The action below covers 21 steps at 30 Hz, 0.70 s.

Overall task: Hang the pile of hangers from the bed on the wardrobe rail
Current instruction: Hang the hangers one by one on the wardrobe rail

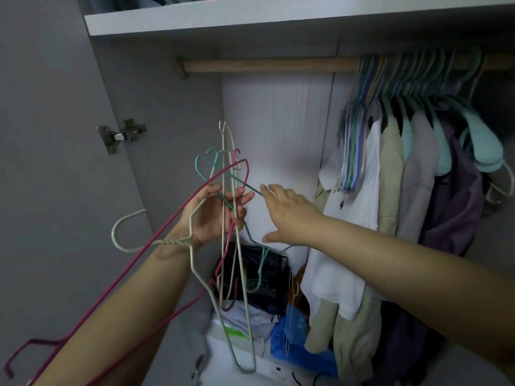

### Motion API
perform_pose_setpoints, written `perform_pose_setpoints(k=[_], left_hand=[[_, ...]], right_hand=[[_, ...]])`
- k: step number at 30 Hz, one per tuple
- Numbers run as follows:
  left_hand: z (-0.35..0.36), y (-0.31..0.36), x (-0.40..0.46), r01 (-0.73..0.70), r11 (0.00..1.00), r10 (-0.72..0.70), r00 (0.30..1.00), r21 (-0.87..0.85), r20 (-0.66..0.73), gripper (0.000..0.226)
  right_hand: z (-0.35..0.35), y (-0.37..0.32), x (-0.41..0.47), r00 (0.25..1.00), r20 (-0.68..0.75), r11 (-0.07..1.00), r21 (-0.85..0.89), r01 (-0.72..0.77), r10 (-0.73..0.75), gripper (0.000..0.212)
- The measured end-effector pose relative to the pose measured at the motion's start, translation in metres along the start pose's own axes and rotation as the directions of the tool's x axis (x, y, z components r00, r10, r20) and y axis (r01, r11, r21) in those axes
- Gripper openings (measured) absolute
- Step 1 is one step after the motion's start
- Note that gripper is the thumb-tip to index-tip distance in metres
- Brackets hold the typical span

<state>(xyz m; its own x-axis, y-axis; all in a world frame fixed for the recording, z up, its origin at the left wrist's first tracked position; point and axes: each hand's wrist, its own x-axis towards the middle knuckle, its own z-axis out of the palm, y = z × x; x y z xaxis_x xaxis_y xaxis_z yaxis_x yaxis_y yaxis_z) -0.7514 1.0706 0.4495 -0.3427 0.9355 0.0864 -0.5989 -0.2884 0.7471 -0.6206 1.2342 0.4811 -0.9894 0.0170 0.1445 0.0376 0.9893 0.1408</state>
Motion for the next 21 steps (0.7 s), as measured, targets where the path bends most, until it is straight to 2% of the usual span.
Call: perform_pose_setpoints(k=[2, 4, 6, 8, 9, 11, 12, 13, 14, 16, 18, 21], left_hand=[[0.003, -0.002, -0.005, -0.007, 1.000, 0.008, 1.000, -0.013, 0.028, 0.052], [0.004, -0.003, -0.009, -0.016, 1.000, 0.016, 0.999, -0.015, 0.029, 0.049], [0.002, -0.004, -0.013, -0.018, 1.000, 0.018, 1.000, -0.025, -0.017, 0.047], [-0.003, -0.006, -0.014, -0.012, 1.000, 0.011, 0.996, -0.009, -0.090, 0.047], [-0.006, -0.007, -0.014, 0.001, 1.000, 0.000, 0.992, 0.009, -0.124, 0.048], [-0.008, -0.011, -0.013, 0.050, 0.997, -0.037, 0.980, 0.062, -0.195, 0.048], [-0.008, -0.012, -0.013, 0.075, 0.992, -0.050, 0.972, 0.101, -0.230, 0.045], [-0.007, -0.014, -0.012, 0.092, 0.984, -0.050, 0.964, 0.151, -0.261, 0.040], [-0.006, -0.016, -0.012, 0.098, 0.976, -0.039, 0.956, 0.193, -0.290, 0.036], [-0.006, -0.019, -0.012, 0.085, 0.970, 0.001, 0.935, 0.229, -0.354, 0.036], [-0.011, -0.019, -0.015, 0.092, 0.973, -0.011, 0.933, 0.211, -0.360, 0.039], [-0.021, -0.014, -0.022, 0.092, 0.987, -0.047, 0.949, 0.133, -0.311, 0.048]], right_hand=[[0.014, 0.005, 0.004, 0.992, 0.126, 0.996, 0.082, -0.039, 0.029, 0.127], [0.028, 0.004, 0.007, 0.985, 0.169, 0.977, 0.206, -0.061, 0.026, 0.124], [0.035, 0.001, 0.010, 0.999, -0.003, 0.920, 0.389, -0.041, 0.045, 0.100], [0.026, -0.007, 0.015, 0.973, -0.182, 0.767, 0.642, 0.007, 0.144, 0.072], [0.016, -0.014, 0.017, 0.964, -0.192, 0.647, 0.762, 0.027, 0.186, 0.064], [-0.007, -0.030, 0.021, 0.979, -0.101, 0.388, 0.921, 0.025, 0.175, 0.058], [-0.019, -0.038, 0.023, 0.990, -0.041, 0.293, 0.956, -0.001, 0.137, 0.057], [-0.026, -0.044, 0.025, 0.996, 0.015, 0.246, 0.969, -0.036, 0.088, 0.054], [-0.029, -0.049, 0.027, 0.997, 0.070, 0.237, 0.969, -0.077, 0.040, 0.049], [-0.028, -0.055, 0.030, 0.985, 0.171, 0.289, 0.943, -0.164, 0.002, 0.033], [-0.022, -0.055, 0.033, 0.973, 0.224, 0.284, 0.931, -0.229, 0.050, 0.033], [-0.018, -0.048, 0.036, 0.945, 0.293, 0.180, 0.931, -0.316, 0.142, 0.045]])
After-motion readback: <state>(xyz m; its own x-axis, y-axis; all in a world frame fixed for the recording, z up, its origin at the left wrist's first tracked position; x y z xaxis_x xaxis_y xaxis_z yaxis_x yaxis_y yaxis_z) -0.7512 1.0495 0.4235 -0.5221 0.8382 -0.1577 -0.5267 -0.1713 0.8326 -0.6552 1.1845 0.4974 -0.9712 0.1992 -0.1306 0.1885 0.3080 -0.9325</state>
